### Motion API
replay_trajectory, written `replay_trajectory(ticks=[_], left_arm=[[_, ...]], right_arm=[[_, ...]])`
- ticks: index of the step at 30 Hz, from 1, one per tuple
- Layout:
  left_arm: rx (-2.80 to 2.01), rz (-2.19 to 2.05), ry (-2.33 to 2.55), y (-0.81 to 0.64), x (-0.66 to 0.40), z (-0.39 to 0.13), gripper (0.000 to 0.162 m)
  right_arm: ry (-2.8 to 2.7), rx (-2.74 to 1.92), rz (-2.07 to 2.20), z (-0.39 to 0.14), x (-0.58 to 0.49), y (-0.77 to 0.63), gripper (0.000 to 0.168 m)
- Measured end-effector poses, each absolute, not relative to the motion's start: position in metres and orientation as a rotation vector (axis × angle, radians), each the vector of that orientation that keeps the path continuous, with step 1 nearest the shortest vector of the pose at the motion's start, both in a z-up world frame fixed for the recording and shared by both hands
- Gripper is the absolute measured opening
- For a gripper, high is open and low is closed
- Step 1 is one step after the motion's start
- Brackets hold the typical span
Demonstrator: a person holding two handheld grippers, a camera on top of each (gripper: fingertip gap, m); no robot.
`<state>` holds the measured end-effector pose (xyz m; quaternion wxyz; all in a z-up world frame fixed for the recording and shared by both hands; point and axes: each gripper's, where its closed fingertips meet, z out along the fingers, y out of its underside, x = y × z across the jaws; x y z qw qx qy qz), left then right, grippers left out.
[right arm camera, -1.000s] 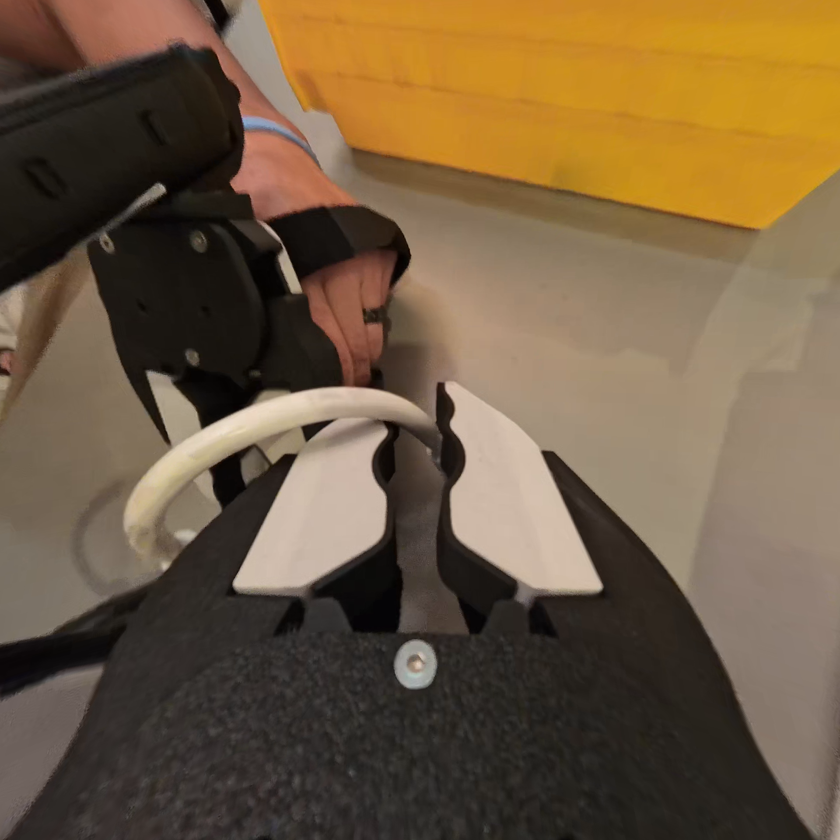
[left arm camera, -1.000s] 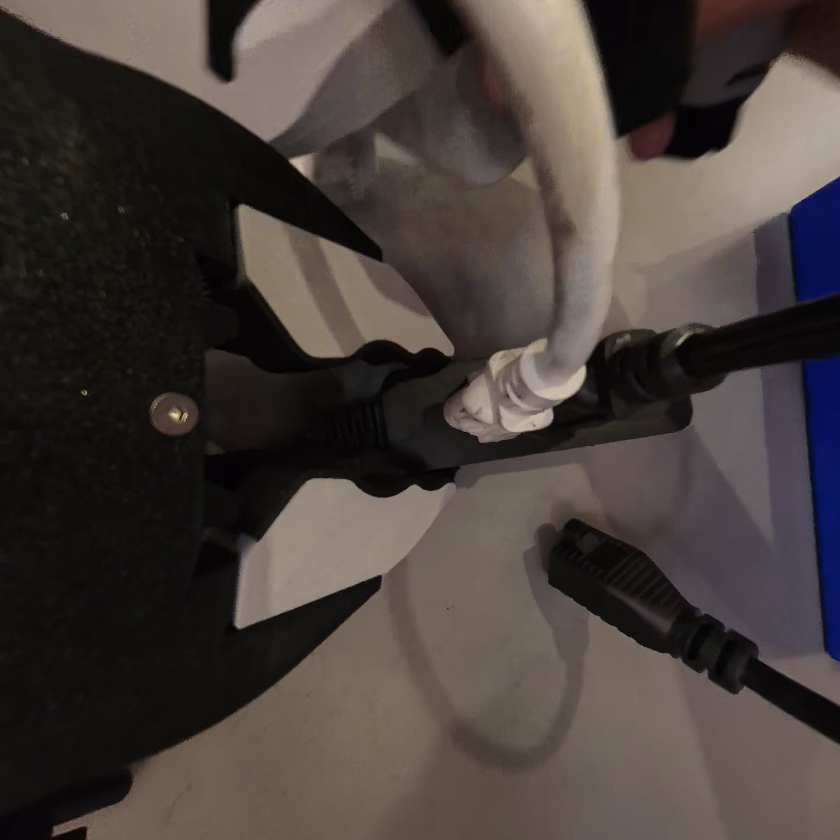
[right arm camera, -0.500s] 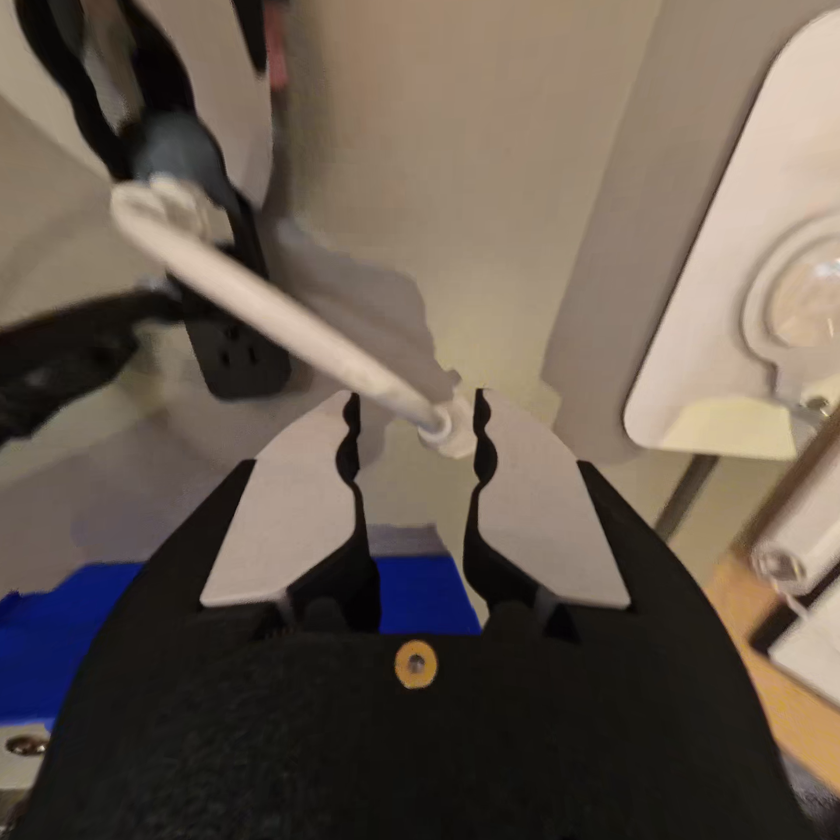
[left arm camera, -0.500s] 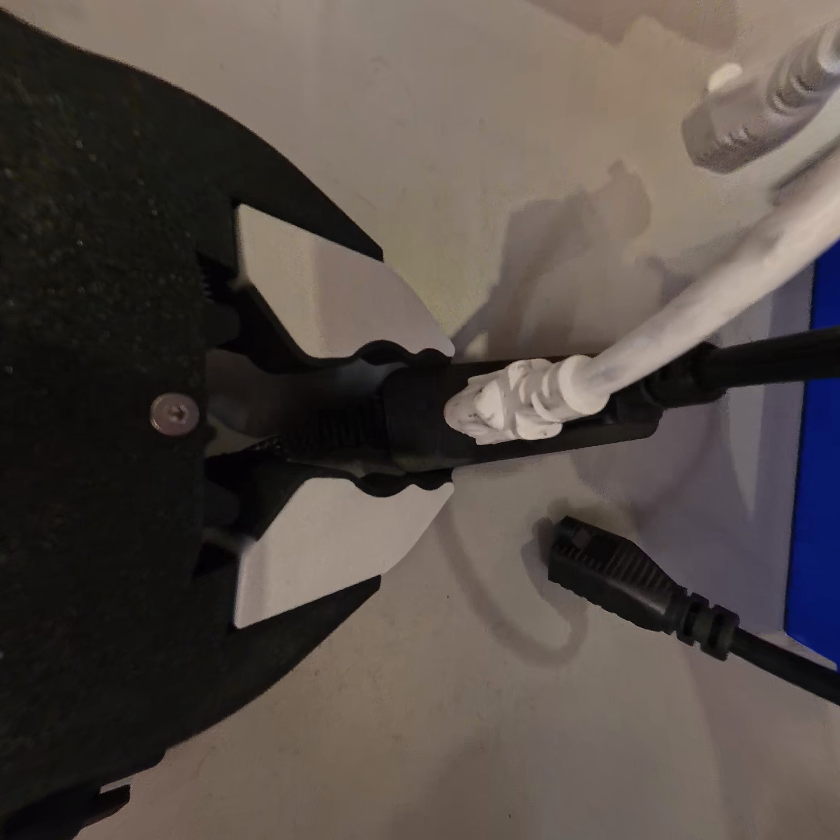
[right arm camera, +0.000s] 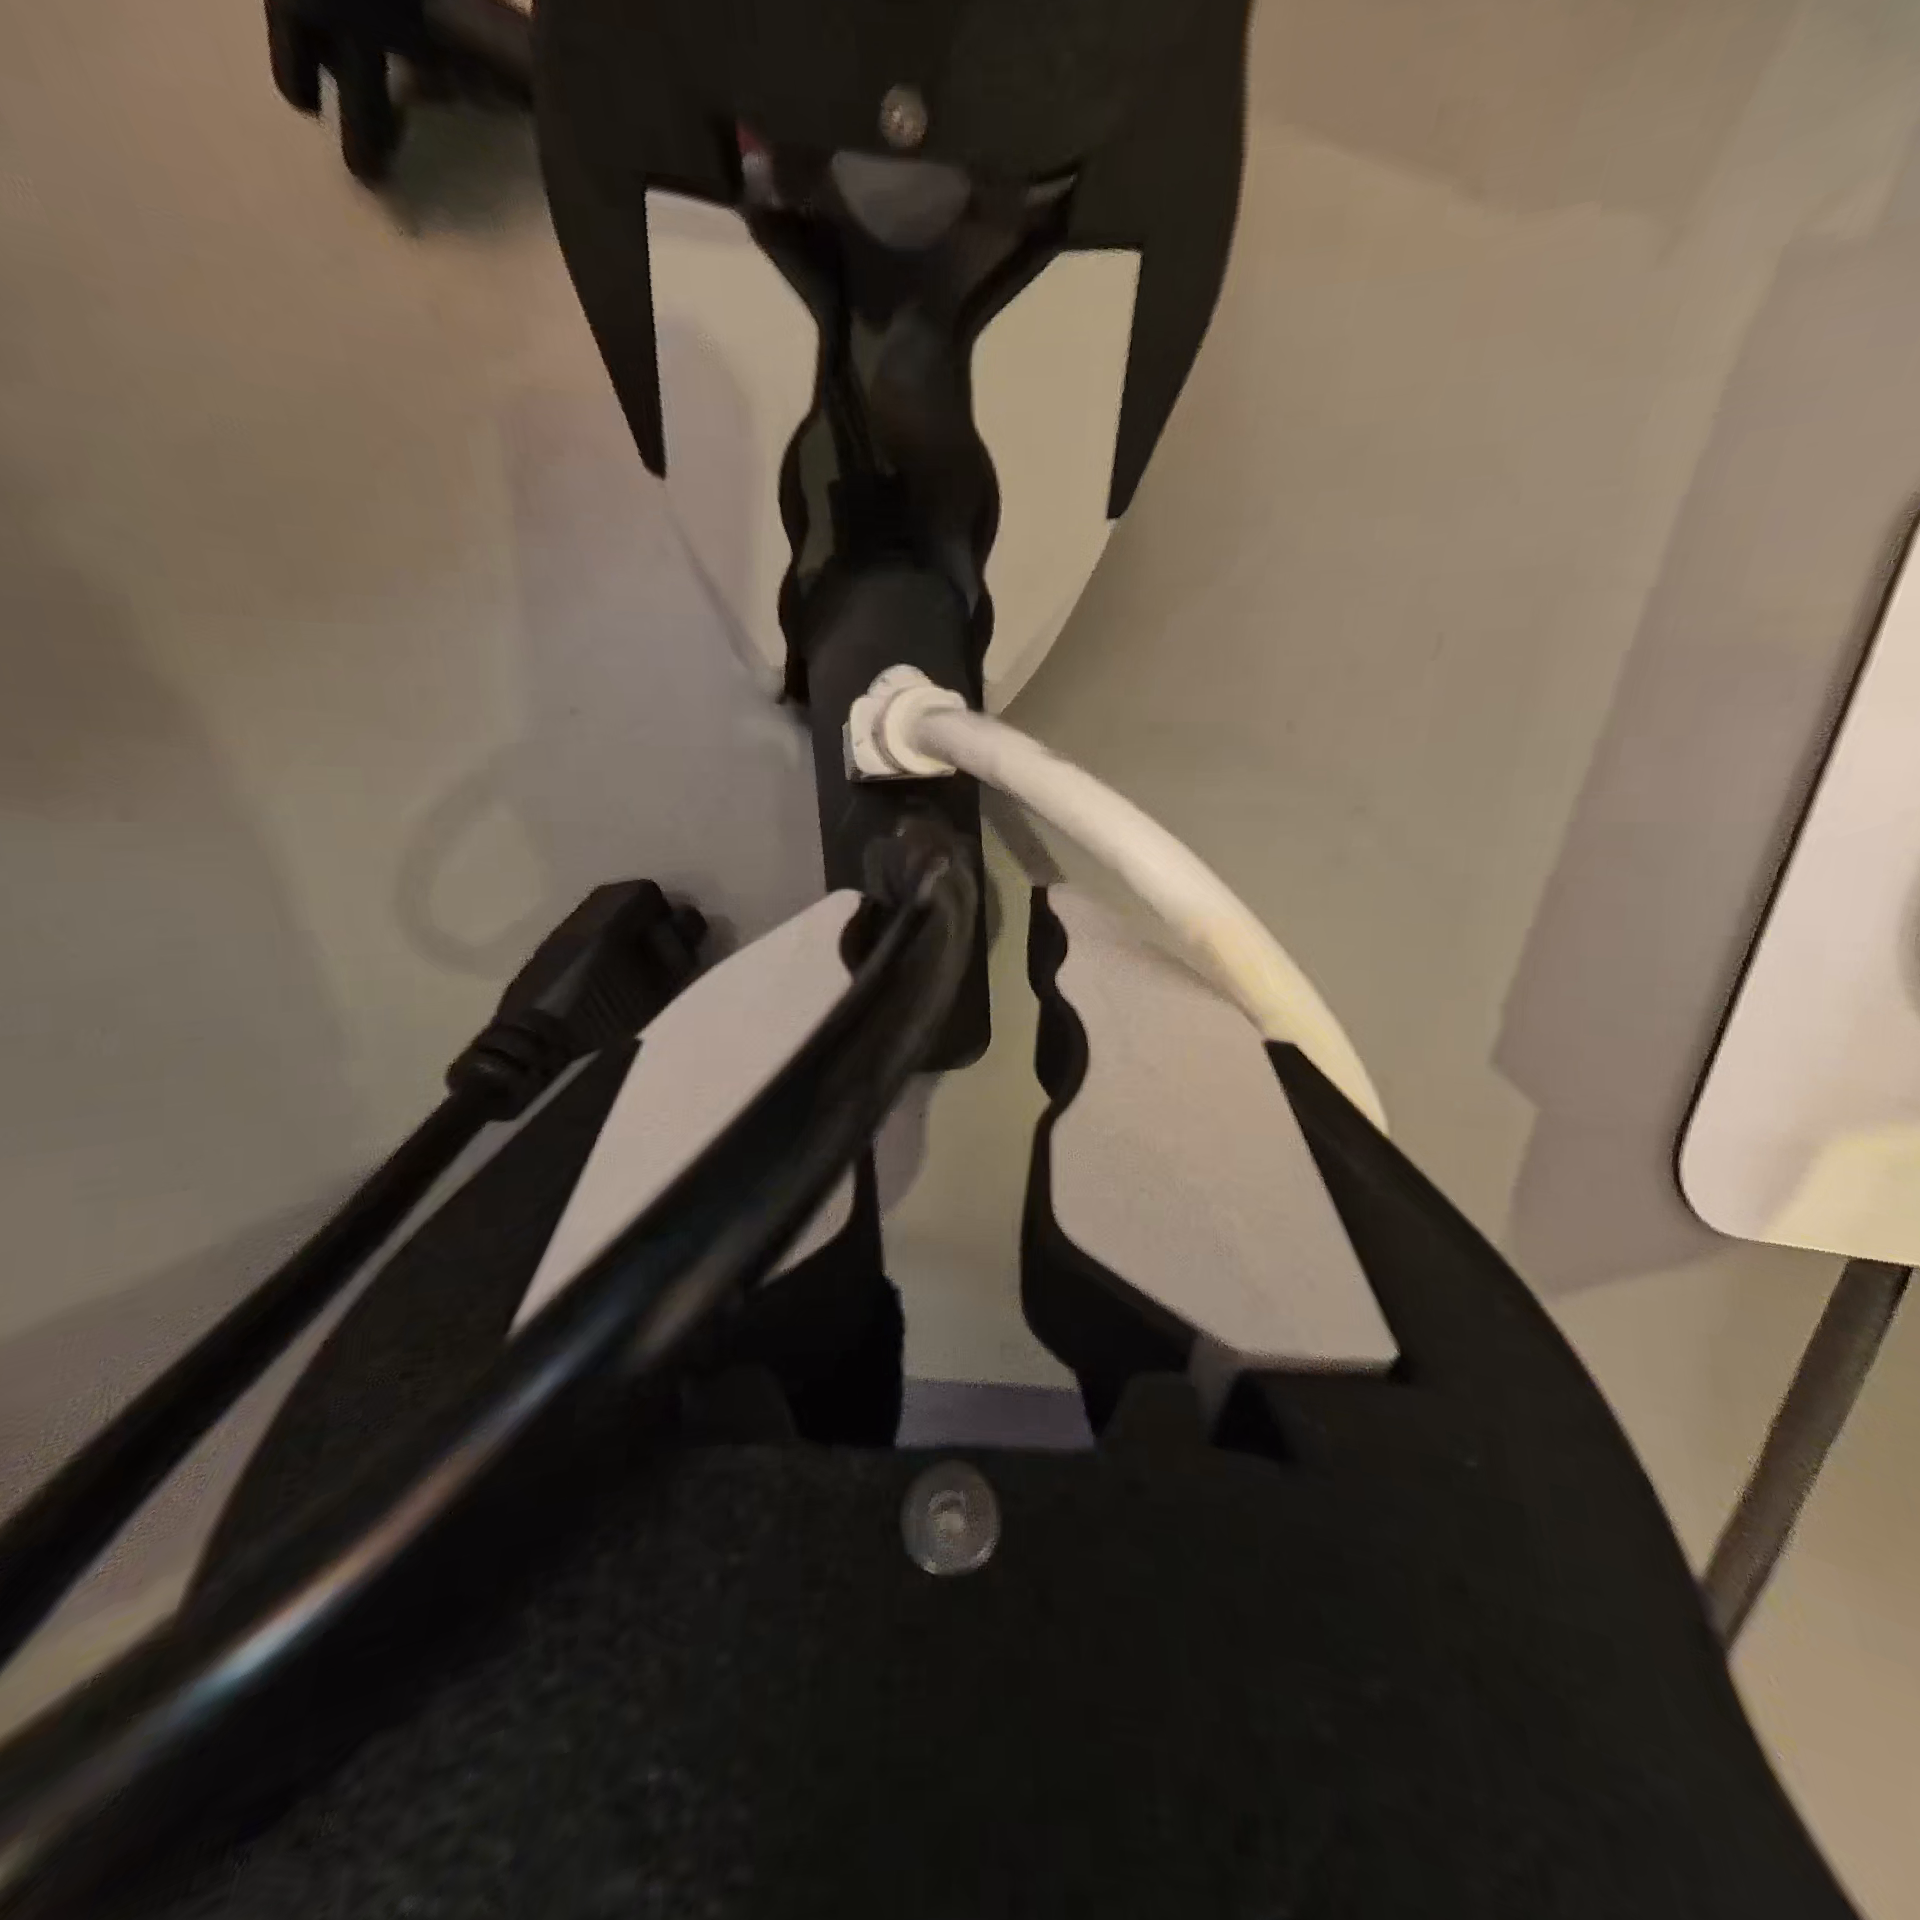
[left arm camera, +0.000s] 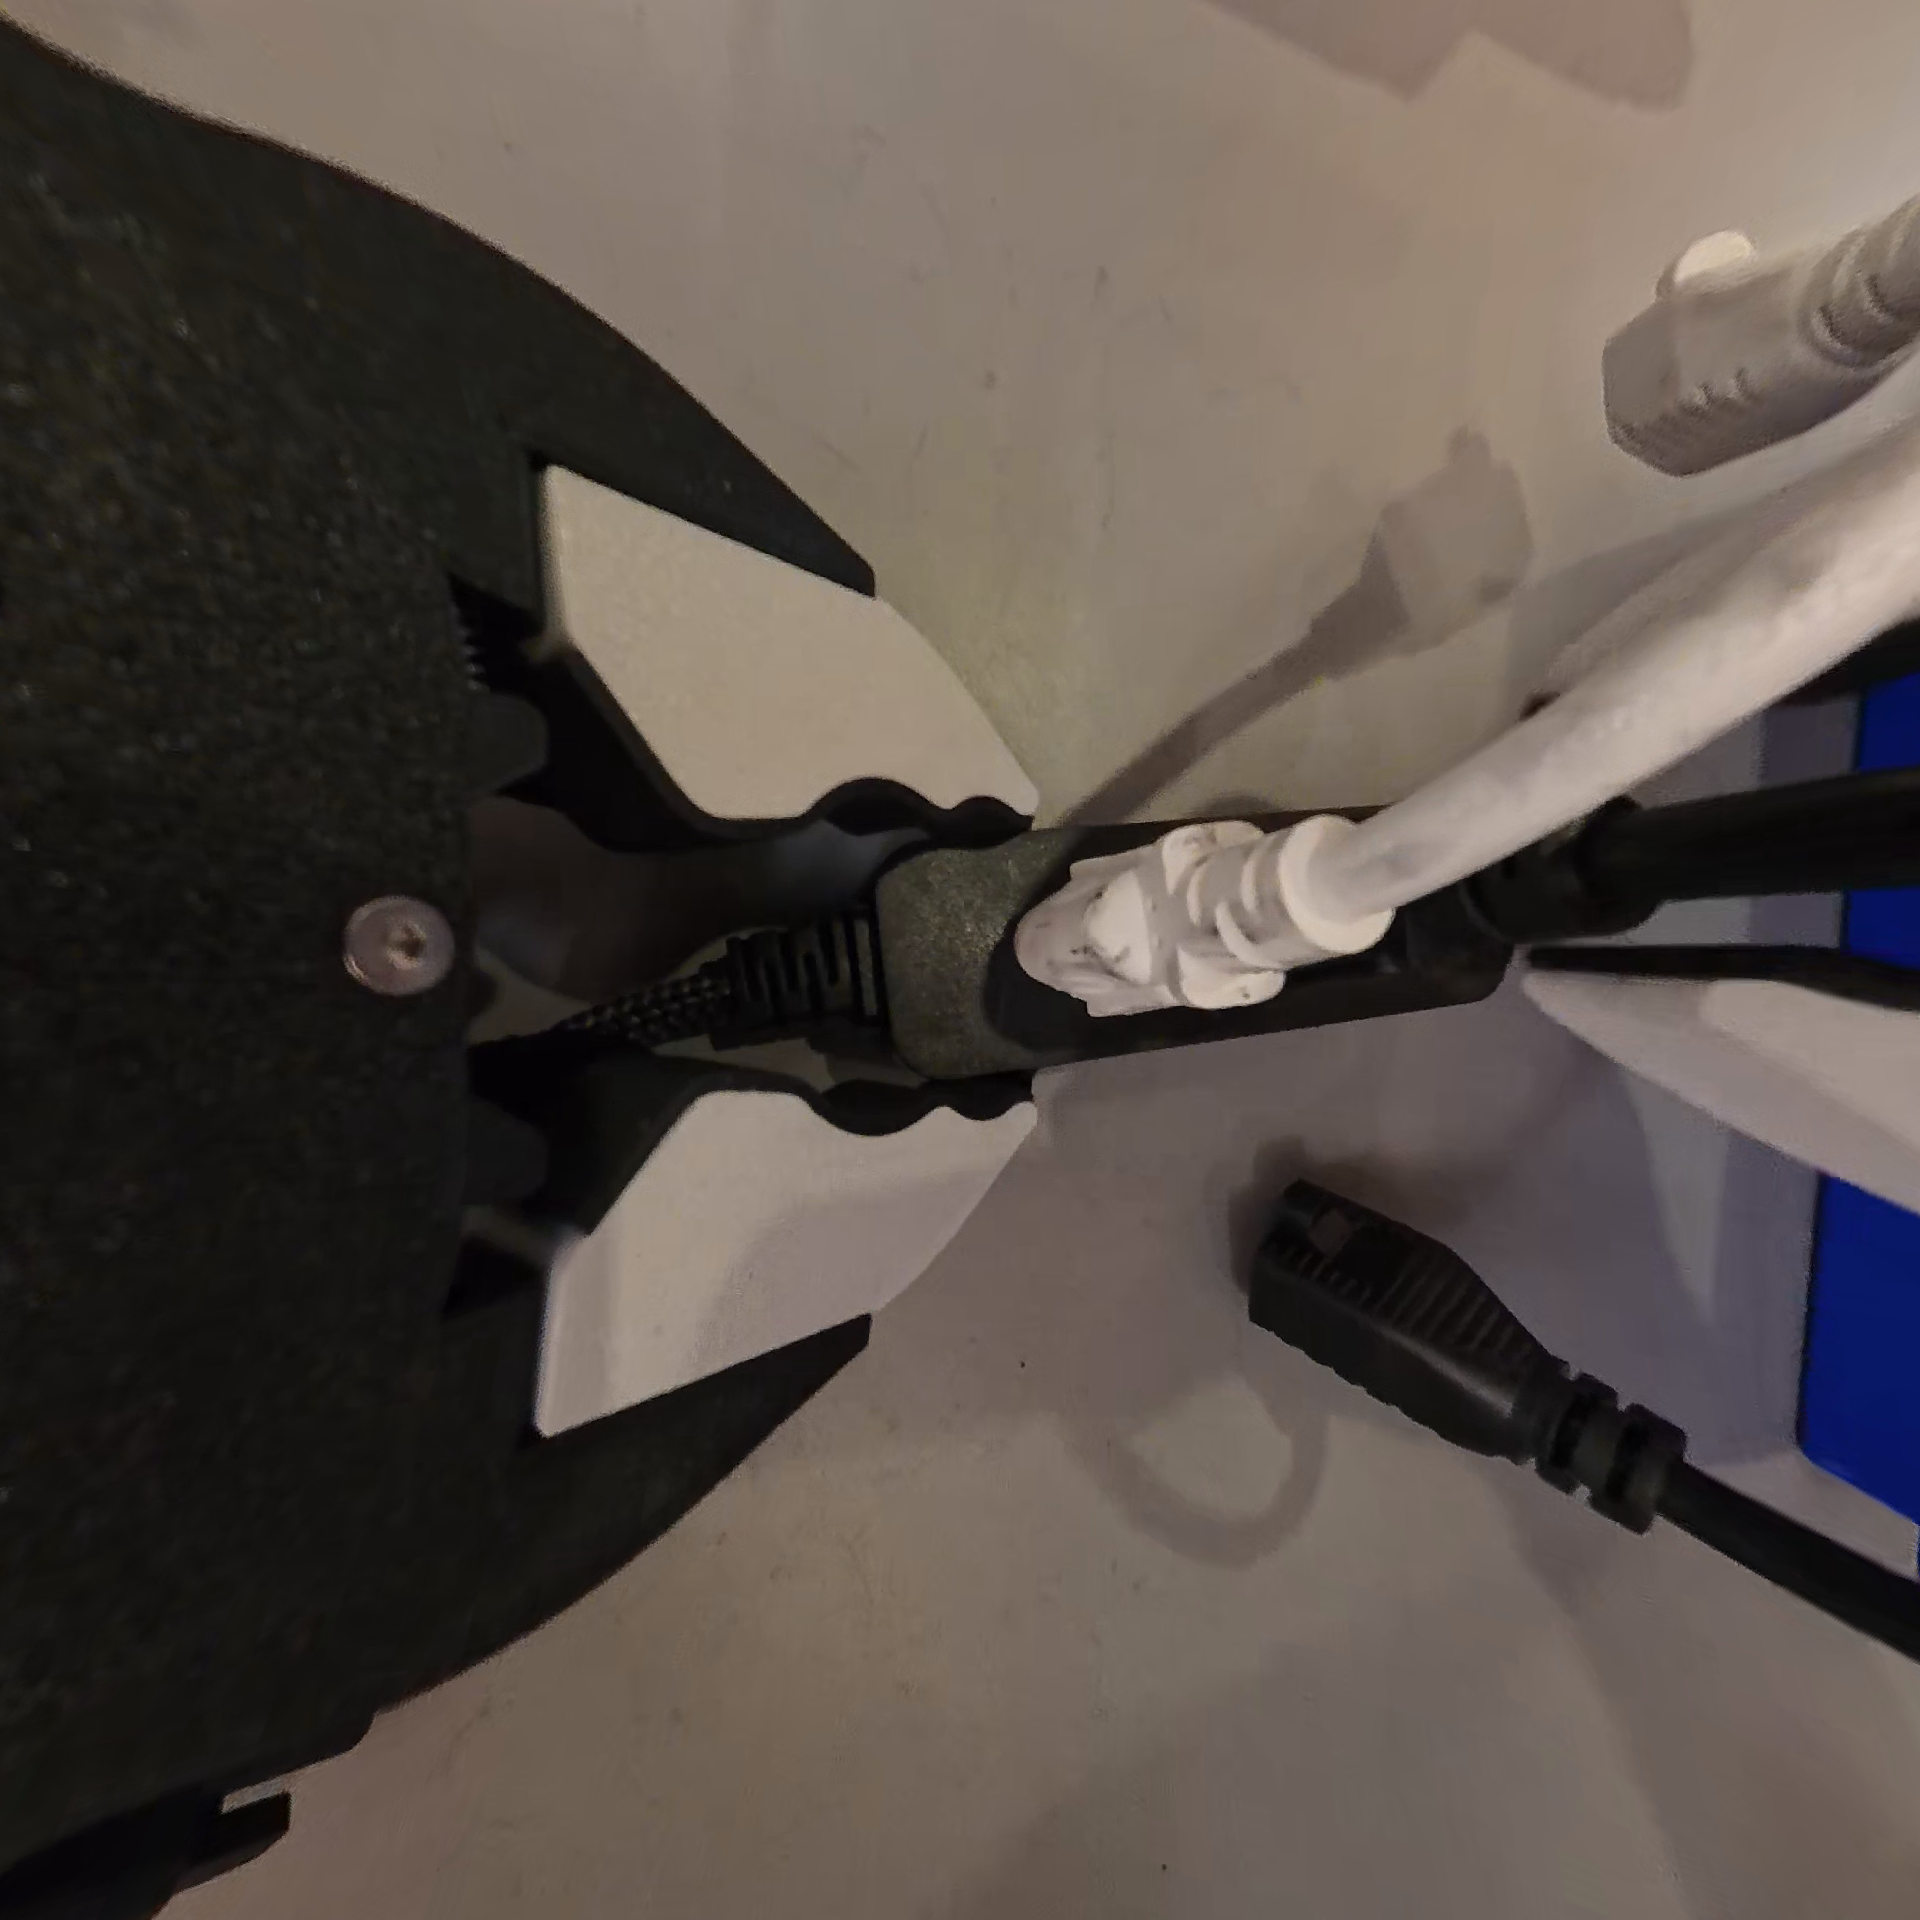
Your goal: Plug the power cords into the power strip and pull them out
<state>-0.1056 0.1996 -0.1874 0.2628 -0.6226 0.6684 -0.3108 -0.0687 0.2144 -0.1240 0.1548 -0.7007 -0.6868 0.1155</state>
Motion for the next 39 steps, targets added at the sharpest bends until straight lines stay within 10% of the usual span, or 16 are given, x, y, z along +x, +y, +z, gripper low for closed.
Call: replay_trajectory(ticks=[39], left_arm=[[-1.7, -0.817, 1.811, 0.198, -0.104, -0.188, 0.044]], right_arm=[[-2.161, -2.133, 0.085, -0.14, -0.073, 0.2, 0.016]])
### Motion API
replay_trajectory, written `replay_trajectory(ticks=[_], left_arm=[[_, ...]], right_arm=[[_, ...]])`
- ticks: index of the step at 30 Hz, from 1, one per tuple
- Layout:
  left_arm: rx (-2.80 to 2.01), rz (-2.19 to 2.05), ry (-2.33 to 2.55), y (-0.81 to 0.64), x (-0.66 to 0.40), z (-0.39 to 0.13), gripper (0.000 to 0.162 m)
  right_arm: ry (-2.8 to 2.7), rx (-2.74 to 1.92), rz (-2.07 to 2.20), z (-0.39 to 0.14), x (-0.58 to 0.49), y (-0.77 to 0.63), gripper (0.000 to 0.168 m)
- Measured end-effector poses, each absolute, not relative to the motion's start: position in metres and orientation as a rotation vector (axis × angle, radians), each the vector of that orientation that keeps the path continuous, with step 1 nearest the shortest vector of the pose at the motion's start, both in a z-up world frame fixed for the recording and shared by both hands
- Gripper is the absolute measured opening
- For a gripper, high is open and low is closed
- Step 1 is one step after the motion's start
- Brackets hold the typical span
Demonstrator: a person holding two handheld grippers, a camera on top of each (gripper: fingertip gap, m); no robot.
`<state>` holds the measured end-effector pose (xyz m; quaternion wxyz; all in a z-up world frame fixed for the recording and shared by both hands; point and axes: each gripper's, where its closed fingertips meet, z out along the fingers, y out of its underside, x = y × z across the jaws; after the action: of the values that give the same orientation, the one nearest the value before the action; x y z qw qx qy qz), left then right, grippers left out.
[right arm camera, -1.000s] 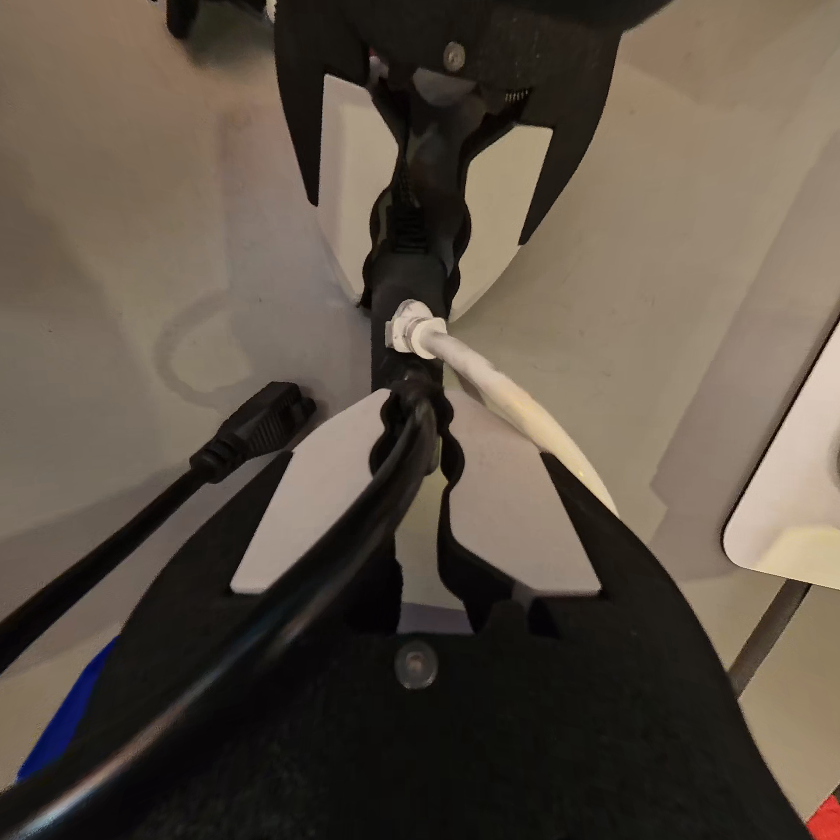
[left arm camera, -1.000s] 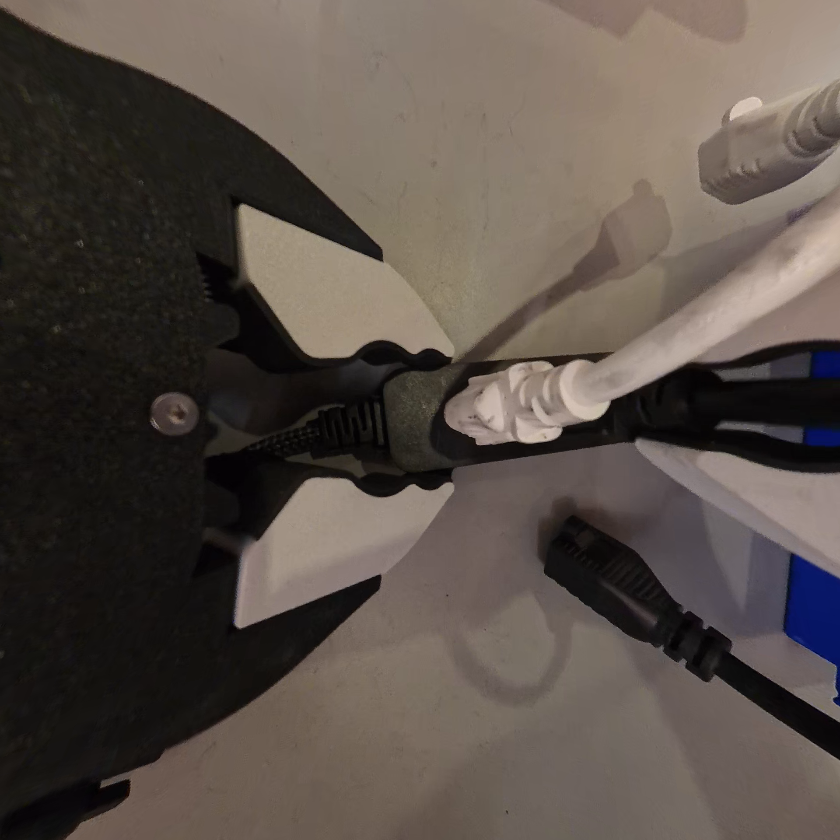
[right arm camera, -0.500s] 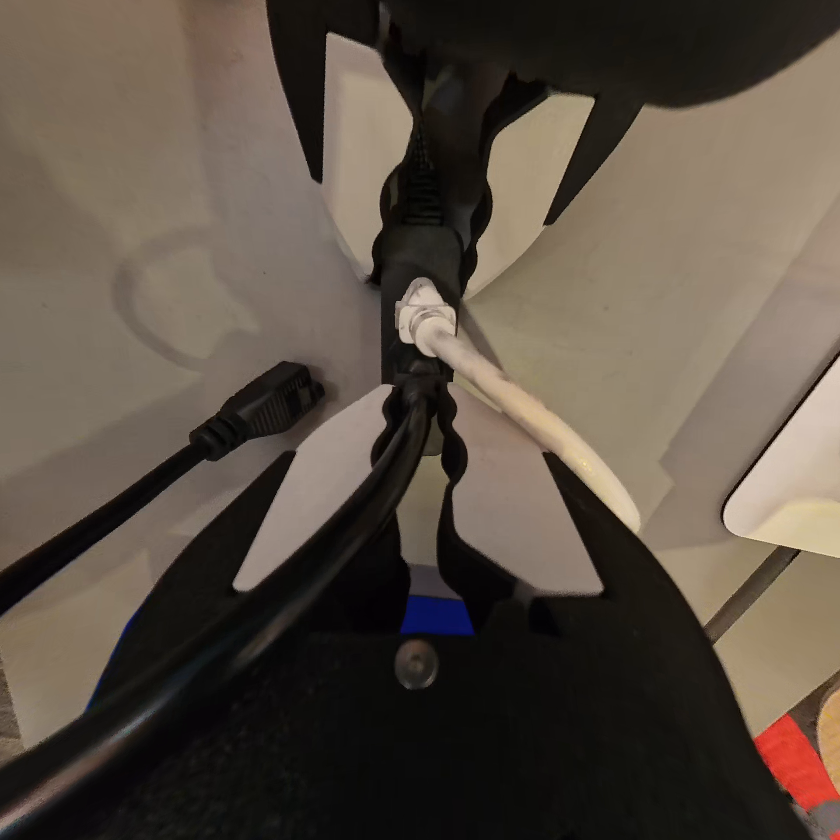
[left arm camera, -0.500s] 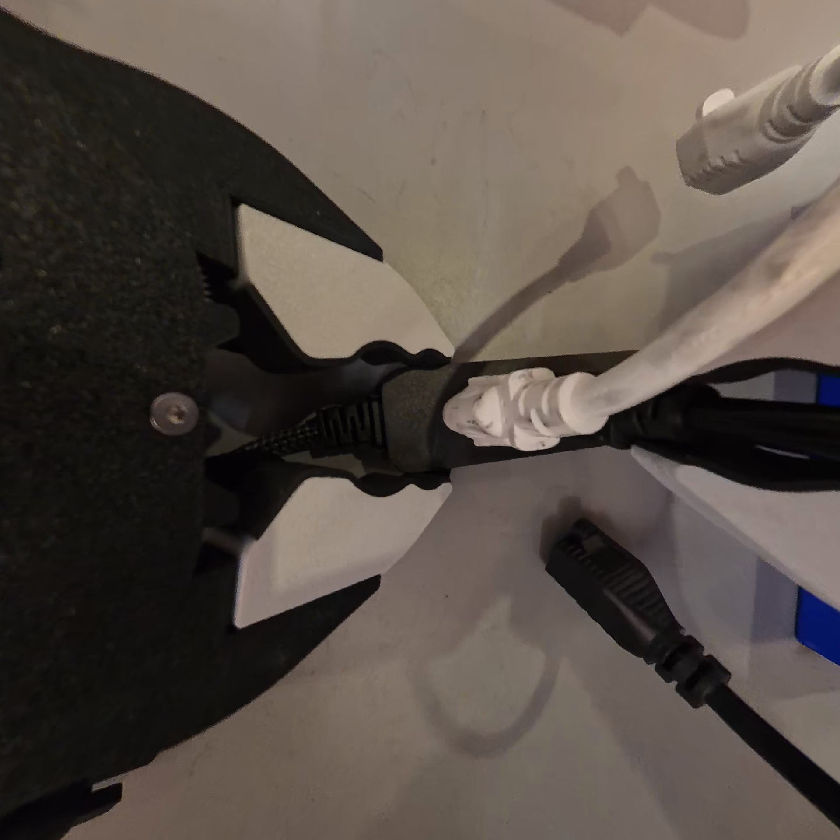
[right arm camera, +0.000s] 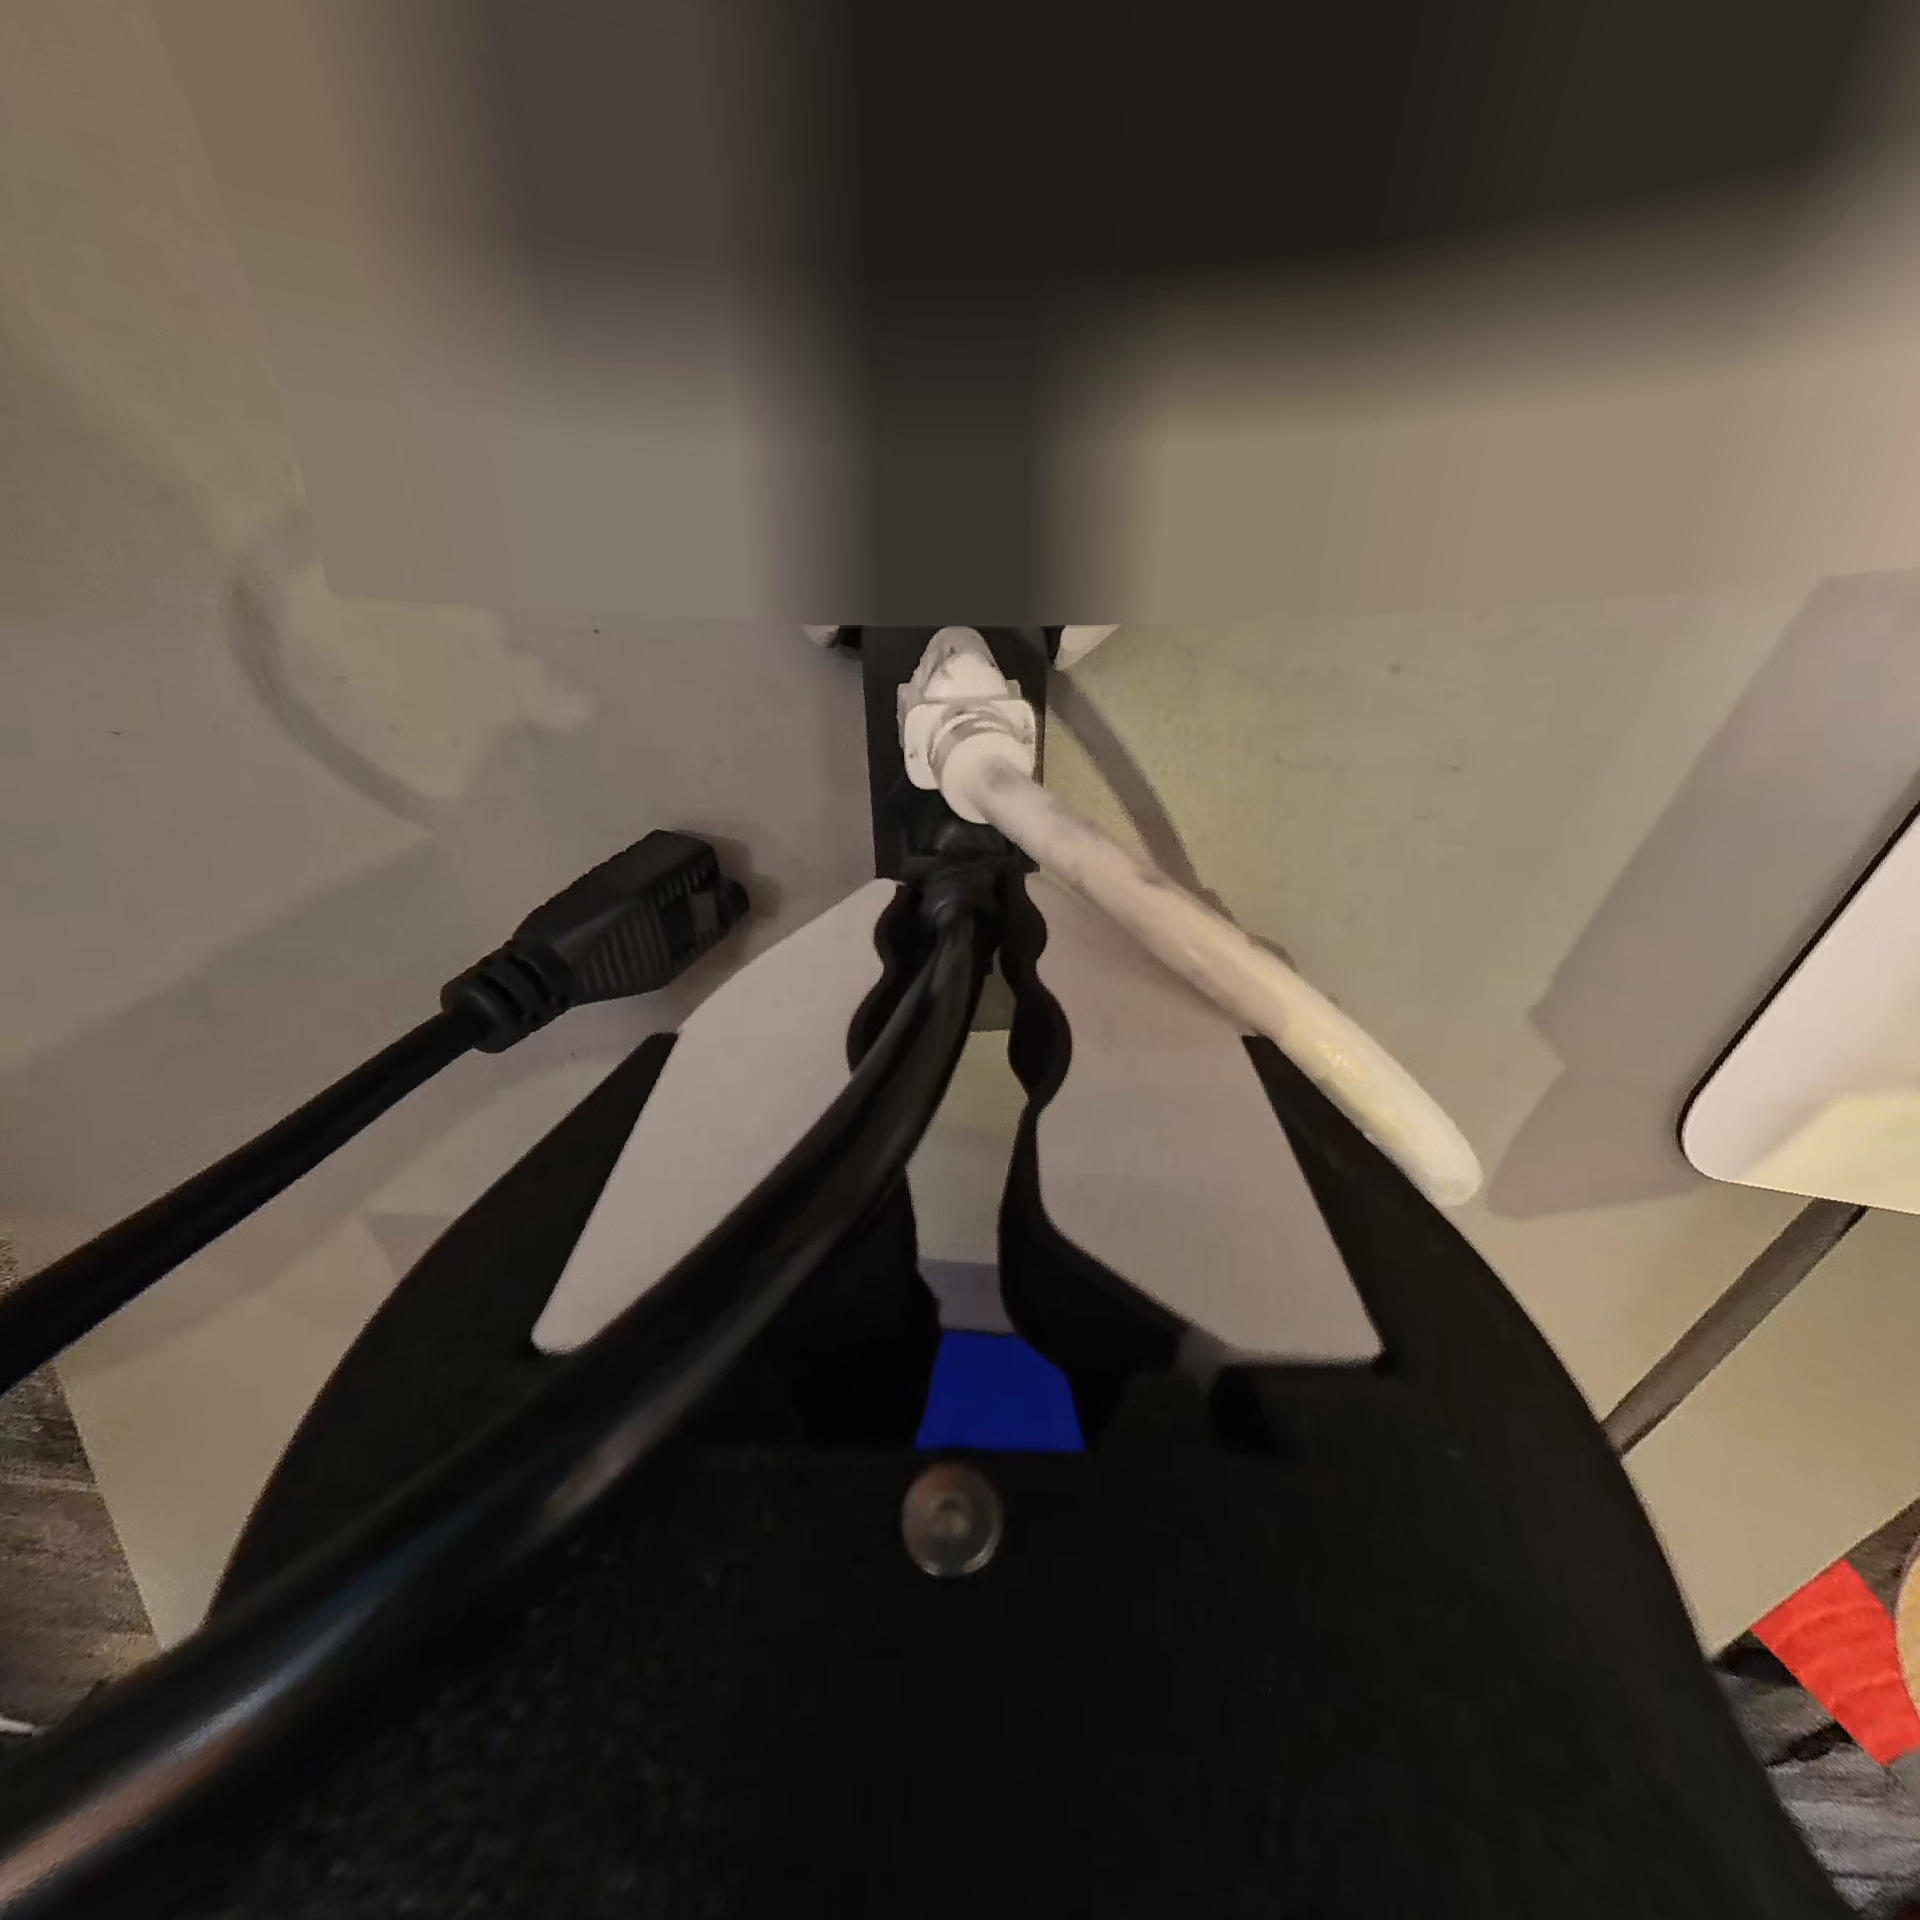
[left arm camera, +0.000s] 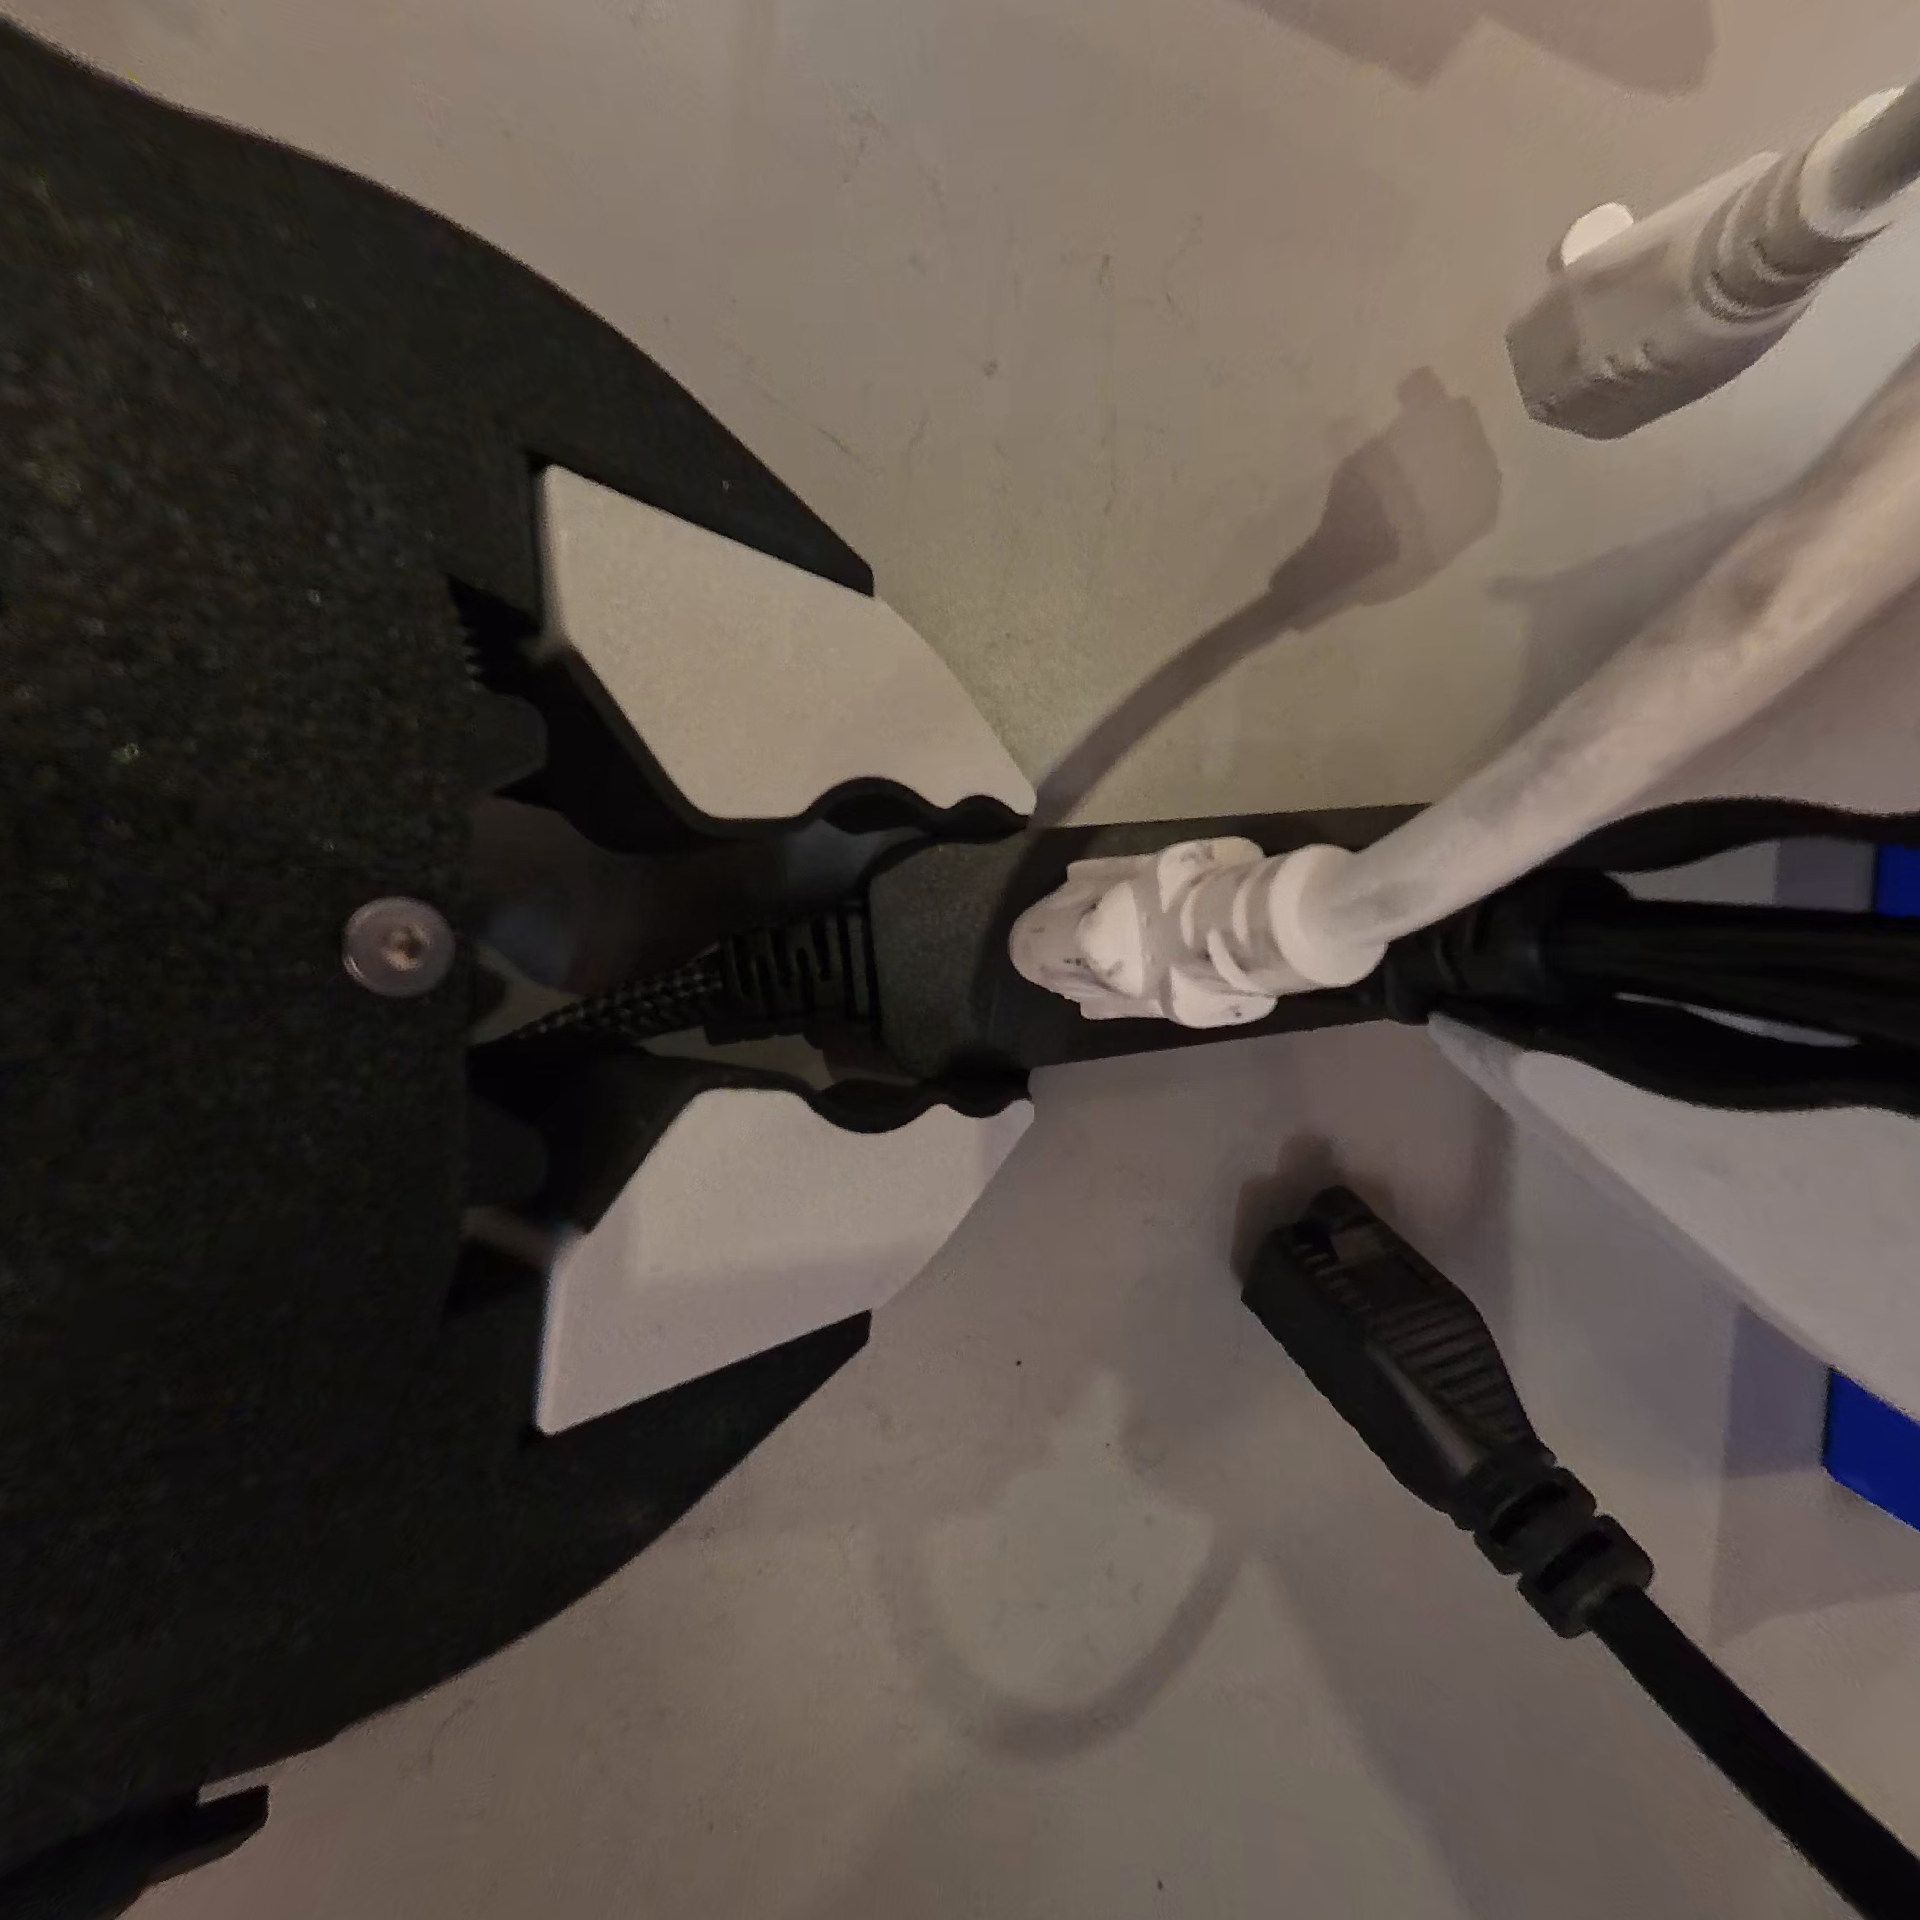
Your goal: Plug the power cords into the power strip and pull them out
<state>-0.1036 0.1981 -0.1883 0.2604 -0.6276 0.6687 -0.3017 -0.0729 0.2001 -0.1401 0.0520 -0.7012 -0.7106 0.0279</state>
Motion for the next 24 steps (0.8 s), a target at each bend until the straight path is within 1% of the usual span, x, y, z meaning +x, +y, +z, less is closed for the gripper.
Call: replay_trajectory(ticks=[14, 16, 17, 24], left_arm=[[-1.696, -0.819, 1.818, 0.1982, -0.1032, -0.1888, 0.044], [-1.693, -0.822, 1.822, 0.1981, -0.103, -0.1889, 0.044], [-1.692, -0.823, 1.824, 0.1981, -0.1032, -0.189, 0.044], [-1.69, -0.829, 1.834, 0.1978, -0.103, -0.1899, 0.044]], right_arm=[[-2.101, -2.191, 0.152, -0.1429, -0.0741, 0.2013, 0.016], [-2.11, -2.189, 0.171, -0.1496, -0.0742, 0.2016, 0.013], [-2.104, -2.21, 0.184, -0.15, -0.0706, 0.2016, 0.017], [-2.032, -2.193, 0.213, -0.1489, -0.0719, 0.2011, 0.016]])
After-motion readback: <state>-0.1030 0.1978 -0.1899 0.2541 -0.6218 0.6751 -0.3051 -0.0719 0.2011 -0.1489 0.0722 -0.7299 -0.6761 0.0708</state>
